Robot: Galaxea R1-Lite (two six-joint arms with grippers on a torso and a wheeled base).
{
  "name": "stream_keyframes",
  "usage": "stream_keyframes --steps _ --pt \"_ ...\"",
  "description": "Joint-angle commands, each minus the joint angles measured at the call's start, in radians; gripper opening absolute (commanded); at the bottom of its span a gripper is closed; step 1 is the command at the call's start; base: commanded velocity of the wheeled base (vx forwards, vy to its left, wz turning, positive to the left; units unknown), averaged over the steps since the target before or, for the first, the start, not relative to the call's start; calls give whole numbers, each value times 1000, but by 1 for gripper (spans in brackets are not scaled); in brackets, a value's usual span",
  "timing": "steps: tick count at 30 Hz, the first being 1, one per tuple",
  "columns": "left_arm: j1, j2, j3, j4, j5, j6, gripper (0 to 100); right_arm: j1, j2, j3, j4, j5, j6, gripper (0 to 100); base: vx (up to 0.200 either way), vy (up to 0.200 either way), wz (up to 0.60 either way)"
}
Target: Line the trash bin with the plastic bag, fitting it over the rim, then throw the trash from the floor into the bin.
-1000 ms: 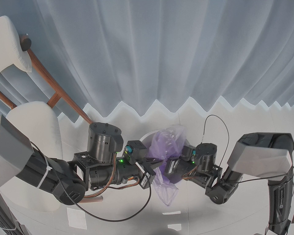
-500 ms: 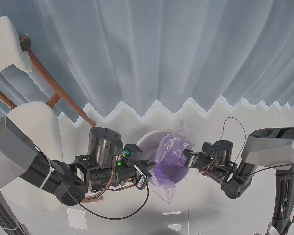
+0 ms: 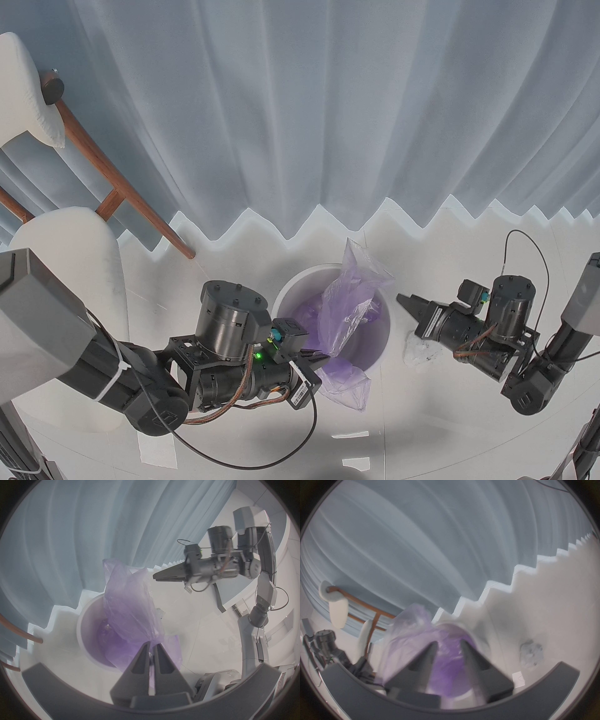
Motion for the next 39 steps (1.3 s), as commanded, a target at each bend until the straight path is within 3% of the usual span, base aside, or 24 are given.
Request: stream_keyframes --steps 1,16,31,32,39 --pt "-7 6 2 -1 1 -1 0 121 -92 81 12 -42 55 100 0 0 0" --pt "-10 6 -1 -4 38 -41 0 111 4 -47 36 -122 119 100 0 0 0" --pt "-10 9 -7 -4 38 -41 0 124 133 -192 72 -129 119 100 0 0 0" --pt "-10 10 -7 -4 40 -41 0 131 136 -191 72 -129 119 0 0 0 0" --pt "-24 7 -10 -2 41 -43 0 161 156 -186 68 -131 124 0 0 0 0"
